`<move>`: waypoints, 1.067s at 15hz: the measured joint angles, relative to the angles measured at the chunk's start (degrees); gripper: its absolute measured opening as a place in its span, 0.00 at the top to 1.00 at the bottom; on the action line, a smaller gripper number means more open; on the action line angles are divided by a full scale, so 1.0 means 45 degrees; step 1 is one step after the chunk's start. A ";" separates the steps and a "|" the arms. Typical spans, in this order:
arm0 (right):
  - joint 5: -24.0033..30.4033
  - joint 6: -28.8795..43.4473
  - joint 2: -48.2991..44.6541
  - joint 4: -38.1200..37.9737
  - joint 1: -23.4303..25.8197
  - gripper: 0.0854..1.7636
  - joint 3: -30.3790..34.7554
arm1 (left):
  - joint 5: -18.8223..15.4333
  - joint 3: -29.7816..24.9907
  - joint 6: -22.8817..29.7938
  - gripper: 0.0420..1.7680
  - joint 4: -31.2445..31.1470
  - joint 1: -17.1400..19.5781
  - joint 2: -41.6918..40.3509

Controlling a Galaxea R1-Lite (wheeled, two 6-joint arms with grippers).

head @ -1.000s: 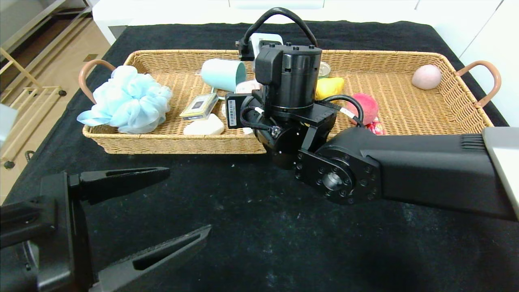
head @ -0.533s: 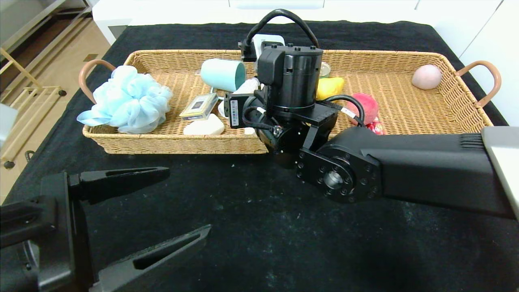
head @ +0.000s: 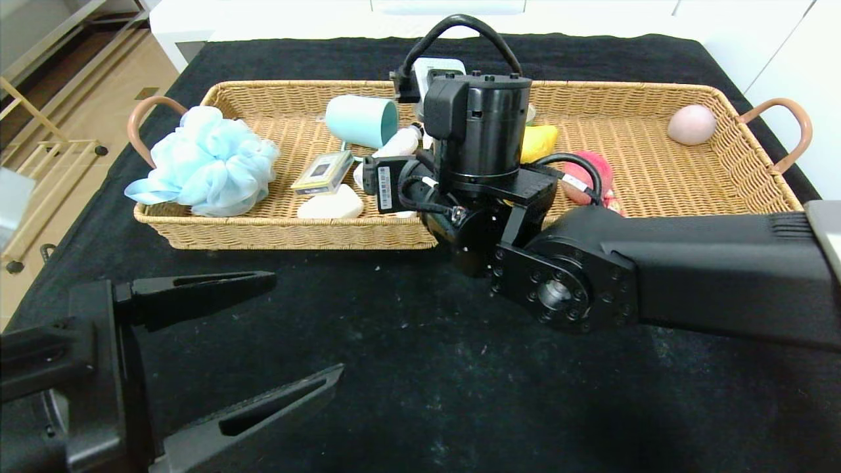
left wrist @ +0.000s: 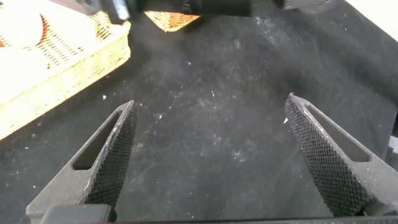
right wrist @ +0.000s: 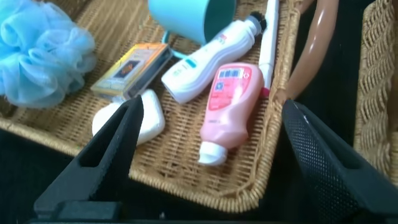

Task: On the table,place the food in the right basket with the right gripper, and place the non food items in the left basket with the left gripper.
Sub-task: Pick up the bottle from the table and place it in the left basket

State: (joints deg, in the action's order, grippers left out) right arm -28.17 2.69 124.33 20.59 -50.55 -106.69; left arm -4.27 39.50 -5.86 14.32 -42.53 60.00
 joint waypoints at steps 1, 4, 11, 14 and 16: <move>0.0008 -0.0019 -0.0303 -0.0019 -0.0016 0.08 0.0539 | 0.0000 -0.0005 0.0000 0.03 0.0000 0.0000 0.0005; 0.0247 -0.0062 -0.1574 -0.0141 -0.0016 0.06 0.2622 | 0.0038 -0.0005 0.0024 0.03 -0.0005 0.0000 0.0024; 0.1709 -0.0030 -0.5727 -0.0970 0.1103 0.04 0.7807 | 0.0645 -0.0038 0.0019 0.03 -0.0024 0.0019 0.0098; 0.2389 -0.0049 -0.7845 -0.1699 0.1980 0.04 0.9603 | 0.1021 -0.0171 0.0024 0.03 -0.0024 0.0019 0.0087; 0.2931 -0.0176 -0.9273 -0.2267 0.2739 0.04 1.0633 | 0.1352 -0.0447 0.0038 0.03 -0.0016 0.0038 0.0019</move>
State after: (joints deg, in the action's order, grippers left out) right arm -14.98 1.90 82.60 10.39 -38.23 -58.84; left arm 1.82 37.49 -5.69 14.25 -42.36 60.09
